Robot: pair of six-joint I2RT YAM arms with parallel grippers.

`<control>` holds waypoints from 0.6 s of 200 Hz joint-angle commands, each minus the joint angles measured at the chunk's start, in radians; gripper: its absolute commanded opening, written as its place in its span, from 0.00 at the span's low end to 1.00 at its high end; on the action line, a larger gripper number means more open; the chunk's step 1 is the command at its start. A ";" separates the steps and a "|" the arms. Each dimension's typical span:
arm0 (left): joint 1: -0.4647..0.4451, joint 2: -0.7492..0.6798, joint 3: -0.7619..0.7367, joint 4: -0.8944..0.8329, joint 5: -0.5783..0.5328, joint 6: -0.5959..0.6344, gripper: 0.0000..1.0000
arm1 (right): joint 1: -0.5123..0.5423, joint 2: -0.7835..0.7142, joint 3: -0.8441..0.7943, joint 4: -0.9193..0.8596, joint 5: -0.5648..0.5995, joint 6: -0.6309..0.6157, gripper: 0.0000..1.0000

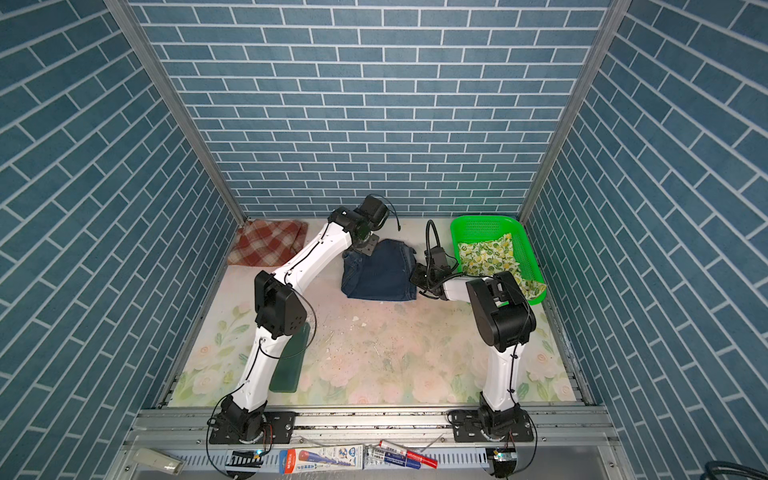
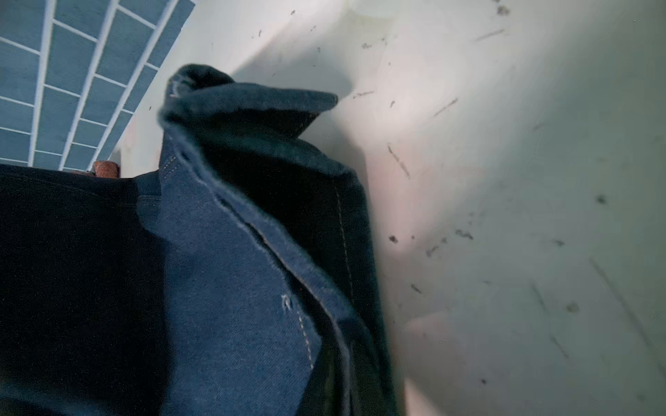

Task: Fold and stack the skirts
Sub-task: 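Fold the waistband with the left gripper over toward the right gripper's hem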

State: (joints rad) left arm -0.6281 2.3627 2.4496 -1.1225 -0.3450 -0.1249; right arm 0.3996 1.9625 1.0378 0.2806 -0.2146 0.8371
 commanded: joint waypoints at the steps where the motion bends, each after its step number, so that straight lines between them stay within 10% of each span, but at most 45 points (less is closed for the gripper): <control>1: -0.023 0.015 0.060 -0.026 0.039 -0.049 0.00 | 0.004 0.025 -0.026 0.066 -0.005 0.052 0.11; 120: -0.056 0.072 -0.025 0.179 0.369 -0.230 0.00 | 0.001 0.003 -0.094 0.155 -0.022 0.085 0.12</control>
State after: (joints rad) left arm -0.6724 2.4165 2.4577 -1.0214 -0.0677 -0.3050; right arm 0.3992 1.9770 0.9821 0.4152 -0.2340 0.8936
